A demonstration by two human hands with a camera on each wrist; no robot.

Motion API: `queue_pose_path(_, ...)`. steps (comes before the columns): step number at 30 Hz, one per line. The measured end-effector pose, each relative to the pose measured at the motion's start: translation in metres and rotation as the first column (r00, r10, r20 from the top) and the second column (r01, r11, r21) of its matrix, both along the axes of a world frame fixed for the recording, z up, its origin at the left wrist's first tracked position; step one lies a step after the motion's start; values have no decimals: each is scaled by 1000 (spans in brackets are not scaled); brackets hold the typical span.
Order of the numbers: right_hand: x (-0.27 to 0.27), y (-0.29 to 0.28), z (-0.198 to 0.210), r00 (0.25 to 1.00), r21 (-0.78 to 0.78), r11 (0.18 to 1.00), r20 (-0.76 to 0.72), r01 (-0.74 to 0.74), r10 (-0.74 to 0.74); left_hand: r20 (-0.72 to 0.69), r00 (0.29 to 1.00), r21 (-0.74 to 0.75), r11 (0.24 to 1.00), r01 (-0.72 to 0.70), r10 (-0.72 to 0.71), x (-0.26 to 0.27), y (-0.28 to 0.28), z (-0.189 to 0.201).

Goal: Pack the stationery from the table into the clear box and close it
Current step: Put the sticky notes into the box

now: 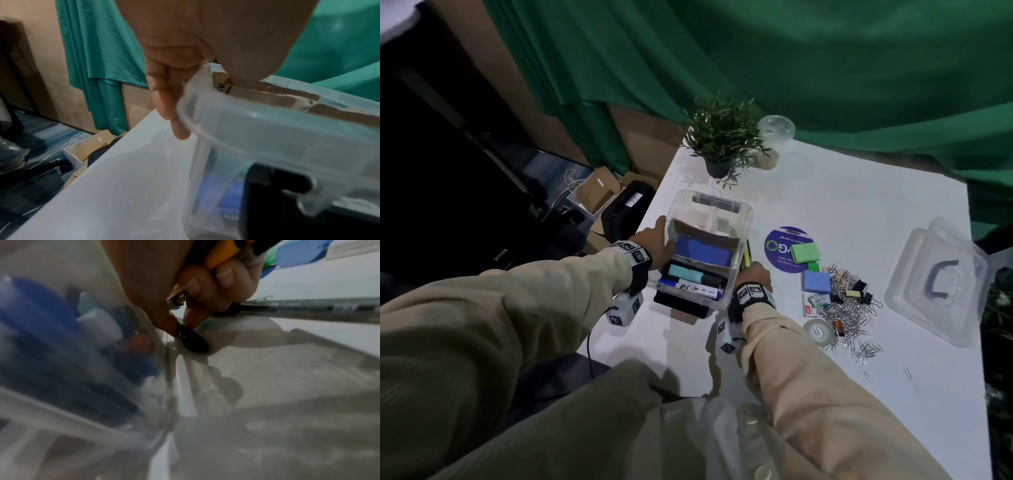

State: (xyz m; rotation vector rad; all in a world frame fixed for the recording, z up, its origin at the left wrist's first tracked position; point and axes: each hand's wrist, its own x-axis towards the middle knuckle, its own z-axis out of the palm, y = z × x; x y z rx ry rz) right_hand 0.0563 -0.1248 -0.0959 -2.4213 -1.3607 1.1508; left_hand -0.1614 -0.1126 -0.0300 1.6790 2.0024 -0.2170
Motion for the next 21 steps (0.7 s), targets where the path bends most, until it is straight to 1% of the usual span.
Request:
queue_pose_path(4,10,3,-4,987,37,991,-99,130,-126,20,1000,8,1000,12,-12,-4,1,-3)
queue_pose_path(6,18,4,-7,971,80,980,-169,182,-167,30,999,18,1000,15,-16,-4,0,-3)
queue_pose_path(8,28,1,-8,958,114,967,-204,227,-201,24,999,27,999,26,-27,-3,-2,-3)
queue_pose_path(10,40,-7,-7,969,137,967,-157,215,-193,25,999,24,999,34,-35,-3,-3,-1)
queue_pose_path(12,52,-20,-8,986,140,976,-62,164,-157,17,999,22,999,41,-41,-5,-2,0)
queue_pose_path(15,62,-38,-12,994,93,993,75,69,-76,-6,998,24,998,57,-57,-5,-2,1)
queue_pose_path(21,56,-51,-14,984,12,997,167,-70,67,-29,998,3,998,57,-57,-3,-1,8)
